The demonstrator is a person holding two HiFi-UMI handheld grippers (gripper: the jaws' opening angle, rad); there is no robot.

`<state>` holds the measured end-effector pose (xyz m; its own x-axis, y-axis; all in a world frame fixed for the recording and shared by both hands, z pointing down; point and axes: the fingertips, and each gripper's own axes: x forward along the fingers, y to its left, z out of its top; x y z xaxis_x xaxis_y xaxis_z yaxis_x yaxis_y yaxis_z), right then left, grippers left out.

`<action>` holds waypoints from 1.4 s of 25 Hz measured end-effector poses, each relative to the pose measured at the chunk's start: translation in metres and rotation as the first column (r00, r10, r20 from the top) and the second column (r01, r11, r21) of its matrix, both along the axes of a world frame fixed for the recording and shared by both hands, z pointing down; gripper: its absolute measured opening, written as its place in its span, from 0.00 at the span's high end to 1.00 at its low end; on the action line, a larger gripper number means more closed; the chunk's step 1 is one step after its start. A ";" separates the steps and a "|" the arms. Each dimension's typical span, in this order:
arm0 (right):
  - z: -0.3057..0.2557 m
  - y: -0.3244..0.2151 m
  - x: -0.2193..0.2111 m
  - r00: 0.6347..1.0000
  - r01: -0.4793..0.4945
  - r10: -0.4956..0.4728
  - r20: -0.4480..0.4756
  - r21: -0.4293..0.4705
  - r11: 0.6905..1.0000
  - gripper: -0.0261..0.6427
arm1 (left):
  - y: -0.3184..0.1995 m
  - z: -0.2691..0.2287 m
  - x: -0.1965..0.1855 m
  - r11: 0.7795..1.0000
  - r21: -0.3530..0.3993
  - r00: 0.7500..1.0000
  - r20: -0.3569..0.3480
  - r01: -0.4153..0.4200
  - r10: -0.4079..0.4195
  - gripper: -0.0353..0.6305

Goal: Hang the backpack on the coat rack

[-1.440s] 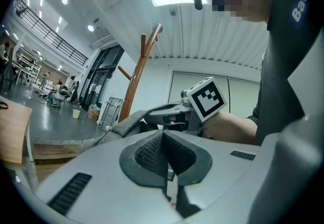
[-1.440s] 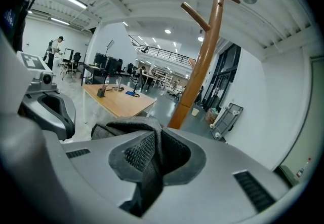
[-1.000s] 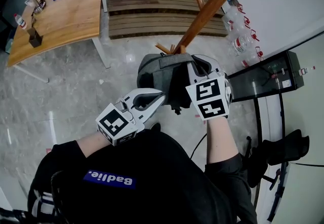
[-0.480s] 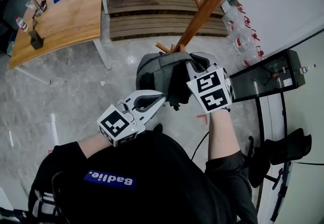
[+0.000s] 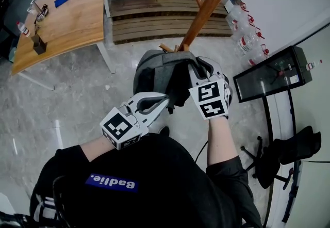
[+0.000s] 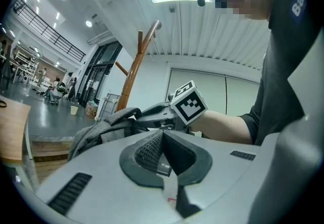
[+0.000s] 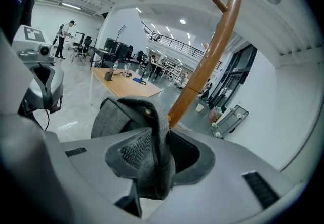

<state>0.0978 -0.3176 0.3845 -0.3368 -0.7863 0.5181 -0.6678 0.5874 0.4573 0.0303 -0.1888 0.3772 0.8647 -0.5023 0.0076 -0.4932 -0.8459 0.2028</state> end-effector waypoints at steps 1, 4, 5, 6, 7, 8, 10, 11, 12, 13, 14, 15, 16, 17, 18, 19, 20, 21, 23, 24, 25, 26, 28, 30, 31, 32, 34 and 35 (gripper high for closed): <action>-0.002 0.006 0.001 1.000 -0.013 0.013 0.005 0.017 1.000 0.82 | 0.002 0.000 -0.003 1.000 -0.009 1.000 0.009 0.003 -0.003 0.93; -0.007 0.028 -0.001 0.999 -0.044 0.043 0.016 0.057 0.997 0.82 | 0.013 0.000 -0.007 0.999 -0.002 0.999 -0.004 -0.036 0.036 0.93; -0.008 0.037 -0.003 0.998 -0.052 0.050 0.032 0.064 0.997 0.82 | 0.015 0.001 -0.008 0.999 0.000 0.999 -0.009 -0.051 0.051 0.93; -0.008 0.045 -0.007 0.997 -0.057 0.053 0.064 0.066 0.996 0.82 | 0.016 0.003 -0.010 0.998 -0.003 0.998 -0.013 -0.061 0.061 0.93; -0.009 0.054 -0.012 0.992 -0.059 0.052 0.111 0.065 0.996 0.82 | 0.016 0.004 -0.012 0.998 -0.006 0.998 -0.012 -0.070 0.070 0.93; -0.008 0.064 -0.016 0.984 -0.059 0.048 0.170 0.061 0.996 0.82 | 0.016 0.006 -0.013 0.997 -0.006 0.997 -0.009 -0.077 0.077 0.93; -0.007 0.082 -0.023 0.953 -0.051 0.035 0.302 0.044 0.998 0.82 | 0.016 0.006 -0.014 0.997 0.000 0.997 0.000 -0.081 0.081 0.93; -0.004 0.092 -0.025 0.931 -0.043 0.030 0.364 0.029 0.999 0.82 | 0.016 0.005 -0.014 0.997 0.004 0.997 0.003 -0.075 0.075 0.93; -0.001 0.102 -0.025 0.908 -0.033 0.025 0.418 0.012 0.999 0.82 | 0.018 0.003 -0.014 0.998 0.007 0.998 0.006 -0.064 0.064 0.93; 0.002 0.113 -0.024 0.885 -0.021 0.021 0.465 -0.005 1.000 0.82 | 0.021 0.002 -0.013 0.999 0.010 0.999 0.008 -0.051 0.051 0.93; 0.005 0.124 -0.022 0.863 -0.006 0.015 0.506 -0.019 1.000 0.83 | 0.025 0.000 -0.012 0.999 0.011 0.999 0.010 -0.037 0.037 0.93; 0.007 0.135 -0.020 0.840 0.010 0.007 0.542 -0.029 1.000 0.83 | 0.030 -0.002 -0.009 1.000 0.014 1.000 0.012 -0.023 0.023 0.93; 0.009 0.145 -0.018 0.818 0.028 -0.003 0.575 -0.035 0.999 0.83 | 0.036 -0.003 -0.005 1.000 0.016 1.000 0.016 -0.010 0.009 0.93; 0.010 0.155 -0.016 0.799 0.048 -0.015 0.601 -0.038 0.998 0.83 | 0.042 -0.003 0.000 1.000 0.017 1.000 0.020 0.003 -0.003 0.93; 0.010 0.165 -0.014 0.782 0.068 -0.029 0.623 -0.040 0.997 0.84 | 0.049 -0.002 0.004 1.000 0.016 1.000 0.025 0.015 -0.015 0.93; 0.010 0.174 -0.013 0.767 0.089 -0.045 0.641 -0.038 0.995 0.85 | 0.056 -0.001 0.009 1.000 0.016 0.999 0.031 0.026 -0.027 0.93; 0.008 0.183 -0.011 0.752 0.111 -0.063 0.656 -0.031 0.993 0.86 | 0.063 0.000 0.015 0.999 0.017 0.999 0.037 0.038 -0.038 0.93; 0.005 0.191 -0.008 0.739 0.132 -0.084 0.669 -0.022 0.991 0.87 | 0.069 0.001 0.020 0.999 0.017 0.998 0.045 0.050 -0.051 0.93; 0.001 0.209 -0.003 0.711 0.173 -0.121 0.693 -0.006 0.985 0.89 | 0.083 0.004 0.030 0.997 0.011 0.995 0.059 0.076 -0.077 0.93; 0.000 0.218 -0.001 0.698 0.192 -0.136 0.703 0.000 0.981 0.90 | 0.090 0.005 0.034 0.996 0.006 0.994 0.062 0.091 -0.091 0.93; -0.002 0.226 0.000 0.686 0.208 -0.149 0.712 0.004 0.978 0.91 | 0.097 0.005 0.036 0.994 0.001 0.993 0.063 0.105 -0.105 0.93; -0.004 0.233 0.001 0.678 0.220 -0.159 0.717 0.009 0.975 0.91 | 0.103 0.004 0.037 0.993 0.000 0.992 0.061 0.114 -0.114 0.93; -0.009 0.244 0.001 0.670 0.233 -0.174 0.722 0.018 0.972 0.92 | 0.116 -0.002 0.038 0.993 0.006 0.991 0.059 0.116 -0.117 0.93; -0.016 0.257 0.000 0.664 0.238 -0.184 0.724 0.029 0.971 0.94 | 0.128 -0.007 0.037 0.994 0.015 0.992 0.055 0.109 -0.109 0.93; -0.018 0.263 -0.002 0.662 0.237 -0.189 0.725 0.037 0.971 0.94 | 0.133 -0.009 0.036 0.994 0.017 0.993 0.052 0.104 -0.105 0.93; -0.020 0.268 -0.004 0.659 0.233 -0.191 0.727 0.044 0.972 0.95 | 0.137 -0.010 0.035 0.995 0.018 0.994 0.048 0.100 -0.101 0.93; -0.020 0.274 -0.009 0.648 0.214 -0.179 0.740 0.049 0.976 0.95 | 0.141 -0.009 0.031 0.996 0.013 0.995 0.041 0.089 -0.089 0.93; -0.019 0.276 -0.012 0.641 0.204 -0.171 0.748 0.049 0.978 0.95 | 0.143 -0.008 0.028 0.997 0.010 0.996 0.040 0.081 -0.081 0.93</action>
<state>0.0854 -0.0413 0.3653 -0.7597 -0.6481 0.0522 -0.6464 0.7441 -0.1686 0.0587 -0.0459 0.3694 0.8201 -0.5710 0.0372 -0.5679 -0.8044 0.1744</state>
